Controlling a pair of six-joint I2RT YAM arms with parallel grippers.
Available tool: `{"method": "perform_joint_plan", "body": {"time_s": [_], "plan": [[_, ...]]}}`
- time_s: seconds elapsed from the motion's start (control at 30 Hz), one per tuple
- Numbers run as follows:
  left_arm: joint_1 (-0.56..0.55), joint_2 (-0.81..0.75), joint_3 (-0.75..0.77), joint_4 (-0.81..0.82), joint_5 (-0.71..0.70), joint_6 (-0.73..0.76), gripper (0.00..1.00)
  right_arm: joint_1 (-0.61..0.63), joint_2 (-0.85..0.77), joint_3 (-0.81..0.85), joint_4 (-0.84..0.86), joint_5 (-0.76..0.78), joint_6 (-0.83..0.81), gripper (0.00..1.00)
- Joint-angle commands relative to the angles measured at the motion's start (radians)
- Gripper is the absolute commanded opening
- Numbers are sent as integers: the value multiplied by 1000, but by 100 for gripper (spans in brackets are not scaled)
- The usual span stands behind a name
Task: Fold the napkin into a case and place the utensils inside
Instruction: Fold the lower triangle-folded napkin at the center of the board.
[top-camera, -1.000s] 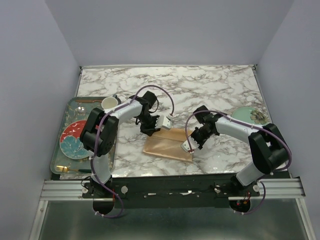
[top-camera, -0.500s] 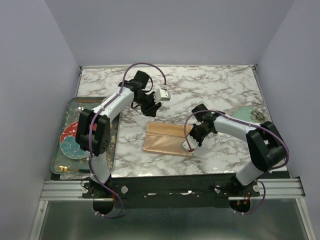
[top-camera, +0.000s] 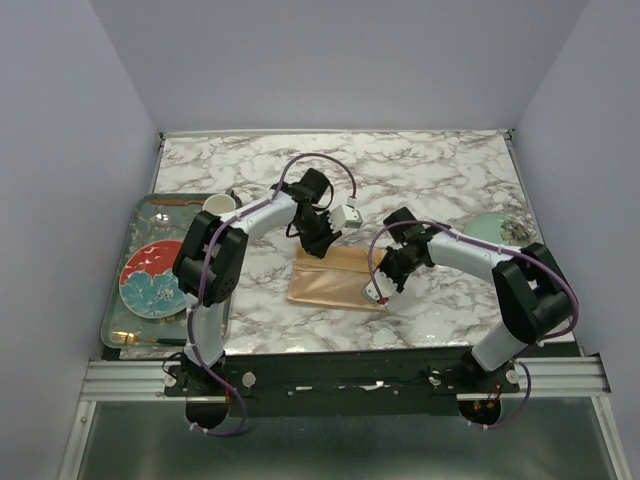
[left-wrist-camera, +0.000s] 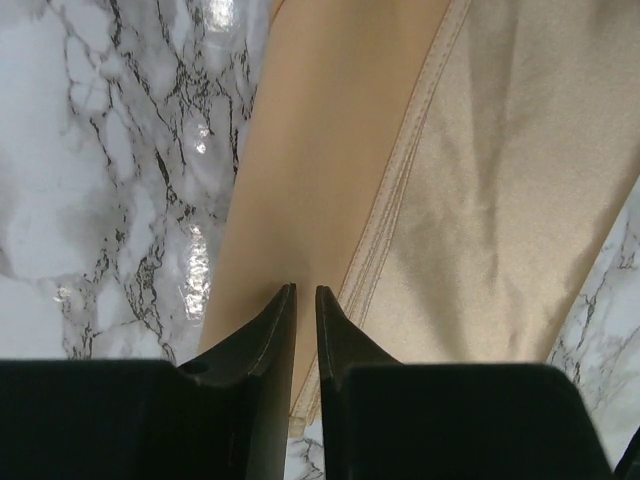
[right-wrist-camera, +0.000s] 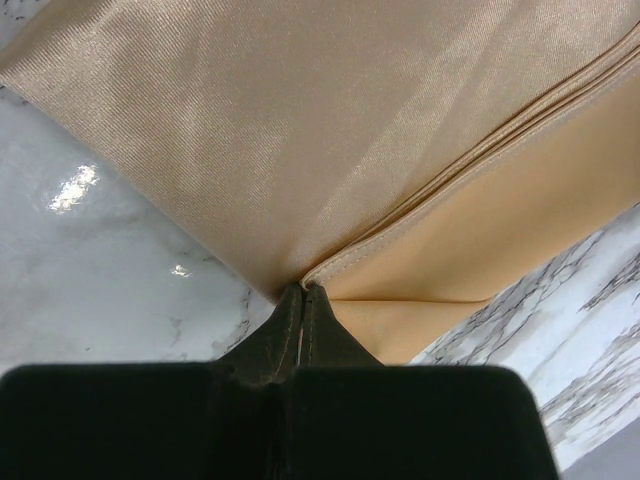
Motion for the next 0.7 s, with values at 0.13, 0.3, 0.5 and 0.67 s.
{"method": "perform_joint_plan", "body": {"time_s": [0.13,0.3,0.5,0.67], "plan": [[-17,50,-20,-23,-91,-44,20,2,-30,-39,-5,2,-59,1],[-15,-2,-50,-16,-76,-34,26,1,-53,-22,-15,-37,-56,1],[-15,-25,-60,-13,-76,-38,29,1,-95,15,-98,-83,-67,1],[-14,-60,-48,-13,-48,-62,30,1,-102,1,-120,-93,-99,1]]}}
